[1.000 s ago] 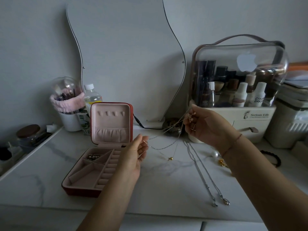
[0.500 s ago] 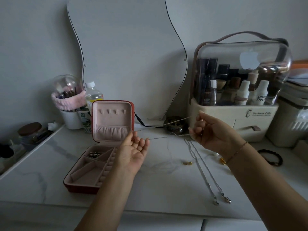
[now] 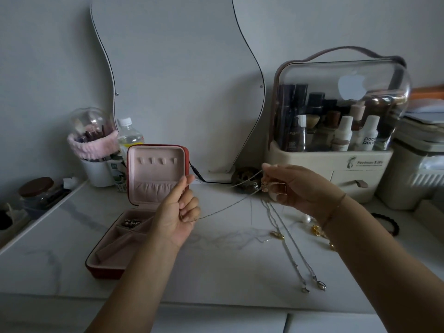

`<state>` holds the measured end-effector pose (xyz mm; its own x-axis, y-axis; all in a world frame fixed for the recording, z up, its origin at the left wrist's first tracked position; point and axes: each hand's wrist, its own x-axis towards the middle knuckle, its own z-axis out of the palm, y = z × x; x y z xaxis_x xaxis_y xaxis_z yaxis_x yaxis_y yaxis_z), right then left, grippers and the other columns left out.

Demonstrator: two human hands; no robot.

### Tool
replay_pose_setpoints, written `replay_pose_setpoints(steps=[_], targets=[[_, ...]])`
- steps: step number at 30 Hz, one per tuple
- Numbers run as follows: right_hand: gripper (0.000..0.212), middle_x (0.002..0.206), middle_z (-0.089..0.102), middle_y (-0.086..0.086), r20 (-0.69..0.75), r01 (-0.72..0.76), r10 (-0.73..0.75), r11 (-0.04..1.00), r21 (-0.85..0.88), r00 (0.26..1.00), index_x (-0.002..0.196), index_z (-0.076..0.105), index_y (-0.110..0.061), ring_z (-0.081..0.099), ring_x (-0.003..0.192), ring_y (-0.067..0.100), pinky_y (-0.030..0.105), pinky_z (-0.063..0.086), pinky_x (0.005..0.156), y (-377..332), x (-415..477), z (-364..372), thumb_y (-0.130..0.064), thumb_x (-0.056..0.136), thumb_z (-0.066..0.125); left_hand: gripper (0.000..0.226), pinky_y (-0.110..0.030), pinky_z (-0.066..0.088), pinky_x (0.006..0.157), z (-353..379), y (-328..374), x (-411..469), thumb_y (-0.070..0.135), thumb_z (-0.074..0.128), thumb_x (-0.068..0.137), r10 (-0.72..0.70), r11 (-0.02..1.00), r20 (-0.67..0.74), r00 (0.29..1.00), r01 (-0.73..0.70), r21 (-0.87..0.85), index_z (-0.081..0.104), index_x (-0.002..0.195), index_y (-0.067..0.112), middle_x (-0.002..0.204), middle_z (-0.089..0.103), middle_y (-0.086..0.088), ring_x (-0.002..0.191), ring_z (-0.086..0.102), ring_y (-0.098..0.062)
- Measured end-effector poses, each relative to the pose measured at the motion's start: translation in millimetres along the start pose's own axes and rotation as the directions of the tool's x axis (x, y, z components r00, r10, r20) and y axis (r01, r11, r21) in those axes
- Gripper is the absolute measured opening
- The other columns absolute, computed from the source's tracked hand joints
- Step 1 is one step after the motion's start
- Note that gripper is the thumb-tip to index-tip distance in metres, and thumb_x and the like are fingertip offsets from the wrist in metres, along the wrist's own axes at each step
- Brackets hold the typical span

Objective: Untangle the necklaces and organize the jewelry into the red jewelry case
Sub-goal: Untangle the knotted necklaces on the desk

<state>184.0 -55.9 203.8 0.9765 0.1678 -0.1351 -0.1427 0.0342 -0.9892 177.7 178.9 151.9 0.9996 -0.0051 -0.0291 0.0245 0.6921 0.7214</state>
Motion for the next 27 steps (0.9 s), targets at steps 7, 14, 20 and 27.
replay_pose_setpoints(steps=[7, 14, 20, 27], targets=[[0.032, 0.061, 0.033, -0.001, -0.004, 0.036, -0.038, 0.979, -0.201, 0.999, 0.079, 0.07, -0.012, 0.017, 0.055, 0.013, 0.025, 0.014, 0.051, -14.0, -9.2, 7.8, -0.038, 0.061, 0.072, 0.021, -0.012, 0.014, 0.03, -4.9, 3.9, 0.2, 0.022, 0.045, 0.099, 0.096, 0.952, -0.03, 0.995, -0.083, 0.294, 0.065, 0.1, 0.017, 0.045, 0.022, 0.01, 0.033, 0.018, -0.001], [0.028, 0.049, 0.036, -0.005, 0.041, 0.087, -0.079, 0.958, -0.273, 0.996, 0.075, 0.068, -0.014, 0.023, 0.041, 0.008, 0.02, 0.018, 0.043, -23.7, -9.2, 23.6, -0.039, 0.064, 0.072, 0.01, -0.016, 0.025, 0.039, -2.8, -8.0, -13.3, 0.016, 0.059, 0.092, 0.184, 0.568, -0.057, 0.981, -0.059, 0.821, 0.068, 0.089, 0.013, 0.051, 0.038, 0.008, 0.044, 0.032, -0.008], [0.023, 0.044, 0.034, -0.005, 0.039, 0.11, -0.102, 0.936, -0.335, 0.994, 0.077, 0.069, -0.011, 0.022, 0.038, 0.008, 0.018, 0.021, 0.037, -28.4, -10.7, 39.4, -0.034, 0.076, 0.071, 0.005, -0.012, 0.036, 0.062, -0.2, -17.3, -22.7, 0.021, 0.063, 0.09, 0.265, 0.197, 0.057, 0.963, -0.112, 0.974, 0.065, 0.091, 0.025, 0.093, 0.061, 0.006, 0.084, 0.056, -0.003], [0.022, 0.049, 0.033, -0.002, 0.028, 0.125, -0.123, 0.936, -0.329, 0.992, 0.076, 0.068, -0.01, 0.024, 0.036, 0.006, 0.017, 0.021, 0.037, -25.1, -10.0, 53.5, -0.032, 0.079, 0.072, 0.009, -0.02, 0.052, 0.068, 28.2, -33.5, -42.7, 0.018, 0.065, 0.089, 0.509, 0.446, 0.202, 0.837, -0.457, 0.769, 0.067, 0.084, 0.026, 0.074, 0.069, 0.012, 0.072, 0.064, -0.003]])
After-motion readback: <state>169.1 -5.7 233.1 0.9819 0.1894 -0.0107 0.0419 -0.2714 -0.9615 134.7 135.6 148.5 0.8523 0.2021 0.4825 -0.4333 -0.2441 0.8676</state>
